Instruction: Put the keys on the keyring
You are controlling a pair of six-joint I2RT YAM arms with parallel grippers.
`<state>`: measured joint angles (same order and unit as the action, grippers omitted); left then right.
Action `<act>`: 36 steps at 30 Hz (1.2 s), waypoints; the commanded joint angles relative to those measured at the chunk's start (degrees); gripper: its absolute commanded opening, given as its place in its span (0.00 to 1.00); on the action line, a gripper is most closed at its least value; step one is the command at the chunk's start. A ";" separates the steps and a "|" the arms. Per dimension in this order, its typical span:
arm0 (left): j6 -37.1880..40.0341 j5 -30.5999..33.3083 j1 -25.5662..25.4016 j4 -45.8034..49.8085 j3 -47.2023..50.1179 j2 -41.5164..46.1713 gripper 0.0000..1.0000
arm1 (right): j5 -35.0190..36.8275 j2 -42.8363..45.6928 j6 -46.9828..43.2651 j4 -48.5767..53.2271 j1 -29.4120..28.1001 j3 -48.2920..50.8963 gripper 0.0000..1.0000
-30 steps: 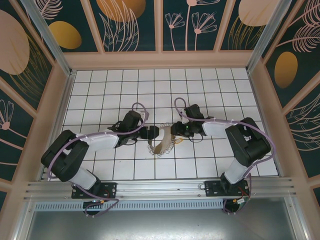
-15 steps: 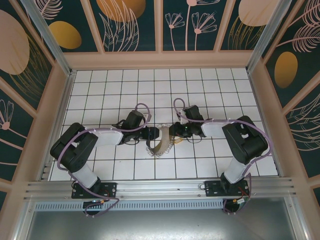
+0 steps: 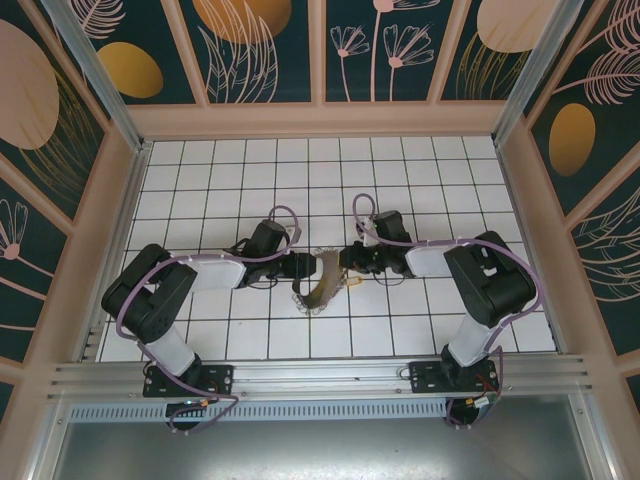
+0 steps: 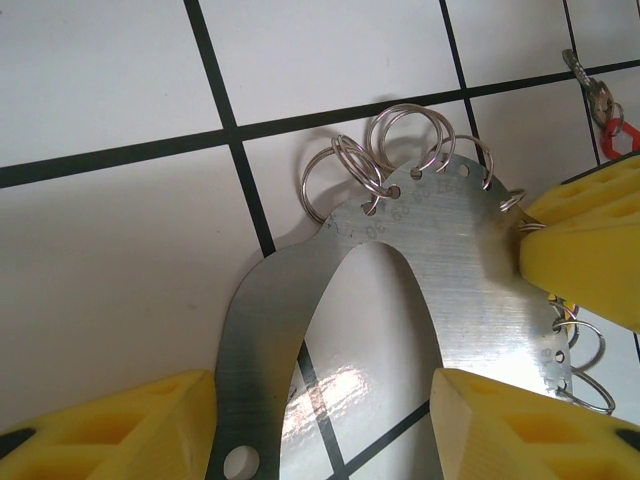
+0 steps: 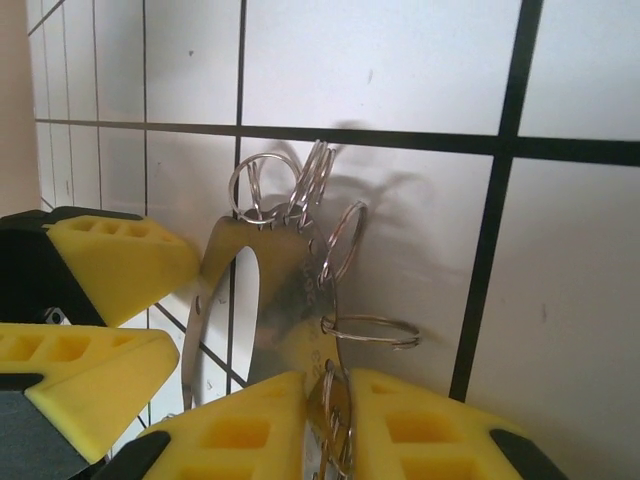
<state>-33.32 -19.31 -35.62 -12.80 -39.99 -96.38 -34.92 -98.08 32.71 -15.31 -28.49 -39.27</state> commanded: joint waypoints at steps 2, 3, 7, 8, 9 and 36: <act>-0.87 -4.86 -1.39 -3.20 -0.18 -2.28 0.60 | -3.72 0.24 1.48 -5.08 -0.22 0.42 0.09; -0.87 -3.93 -1.37 -3.00 -0.33 -2.19 0.62 | -3.59 0.48 1.33 -5.08 -0.17 0.33 0.07; -1.17 1.27 -1.34 -3.31 0.14 2.42 0.69 | -3.93 1.87 1.76 -5.93 0.65 0.72 0.01; -1.26 2.56 -1.35 -3.48 0.26 3.26 0.72 | -4.45 2.25 2.11 -6.61 0.88 0.92 0.00; -1.47 4.13 -1.31 -3.38 0.11 4.14 0.75 | -5.16 2.82 2.61 -7.51 1.32 1.18 0.00; -12.59 -9.12 10.94 -15.66 -1.37 11.33 0.84 | -9.48 10.23 6.46 -13.88 9.27 -4.55 0.00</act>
<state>-42.85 -24.73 -25.15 -24.32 -40.12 -83.94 -41.54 -89.49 38.15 -25.56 -20.32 -40.29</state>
